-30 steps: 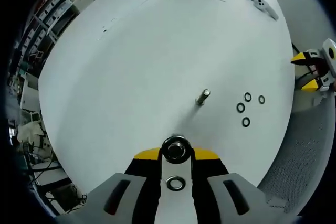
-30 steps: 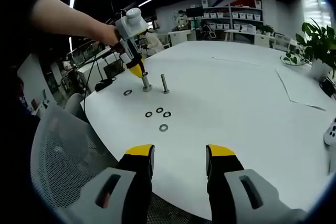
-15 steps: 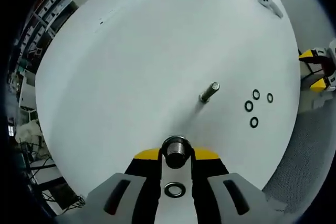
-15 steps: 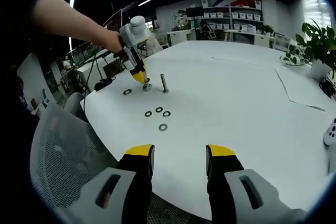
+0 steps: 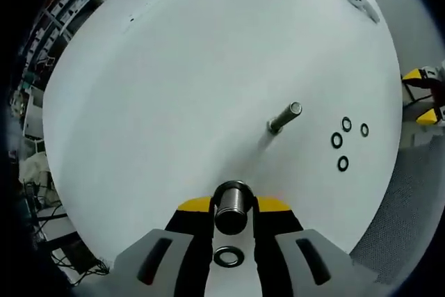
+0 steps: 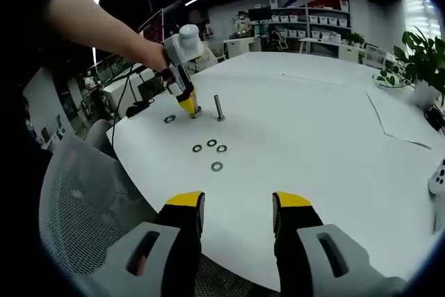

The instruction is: Place the washer onto the threaded stud by aligning its center hole with the stud, sliding it down to the base, and recovering from edge contact or off-axis alignment until the washer reaches the visible bottom stop.

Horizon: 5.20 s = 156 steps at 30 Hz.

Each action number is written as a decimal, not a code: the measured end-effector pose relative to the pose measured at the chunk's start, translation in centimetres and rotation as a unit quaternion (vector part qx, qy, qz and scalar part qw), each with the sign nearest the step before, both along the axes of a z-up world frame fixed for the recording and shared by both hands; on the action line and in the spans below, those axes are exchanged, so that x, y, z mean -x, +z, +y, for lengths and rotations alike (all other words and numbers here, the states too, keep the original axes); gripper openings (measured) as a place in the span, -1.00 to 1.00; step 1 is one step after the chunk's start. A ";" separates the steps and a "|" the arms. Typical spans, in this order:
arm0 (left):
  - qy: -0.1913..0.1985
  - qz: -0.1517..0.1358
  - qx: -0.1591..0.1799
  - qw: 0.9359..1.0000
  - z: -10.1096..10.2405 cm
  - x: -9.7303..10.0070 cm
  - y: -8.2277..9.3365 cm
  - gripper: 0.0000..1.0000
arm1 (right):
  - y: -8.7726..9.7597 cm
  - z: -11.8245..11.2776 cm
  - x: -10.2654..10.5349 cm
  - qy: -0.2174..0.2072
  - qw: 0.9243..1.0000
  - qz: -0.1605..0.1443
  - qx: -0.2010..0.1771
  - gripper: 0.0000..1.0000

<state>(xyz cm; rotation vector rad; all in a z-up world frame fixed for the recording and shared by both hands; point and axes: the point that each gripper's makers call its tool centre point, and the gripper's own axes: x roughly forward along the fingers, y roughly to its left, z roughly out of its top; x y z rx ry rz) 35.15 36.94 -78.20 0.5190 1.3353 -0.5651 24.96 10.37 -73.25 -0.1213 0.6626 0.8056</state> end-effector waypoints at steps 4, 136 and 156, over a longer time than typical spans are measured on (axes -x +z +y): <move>0.001 0.003 -0.001 1.000 -0.1 -0.1 -0.1 -0.61 | 0.0 0.0 0.0 0.000 1.000 -0.001 0.000 -0.16; 0.096 0.014 0.003 0.995 6.0 6.0 -1.5 -0.55 | -1.0 -0.9 -0.3 -0.011 0.999 0.005 0.034 -0.17; 0.133 0.033 -0.005 0.991 5.7 5.9 -1.4 -0.48 | -0.8 -0.8 -0.3 -0.010 1.000 0.005 0.027 -0.17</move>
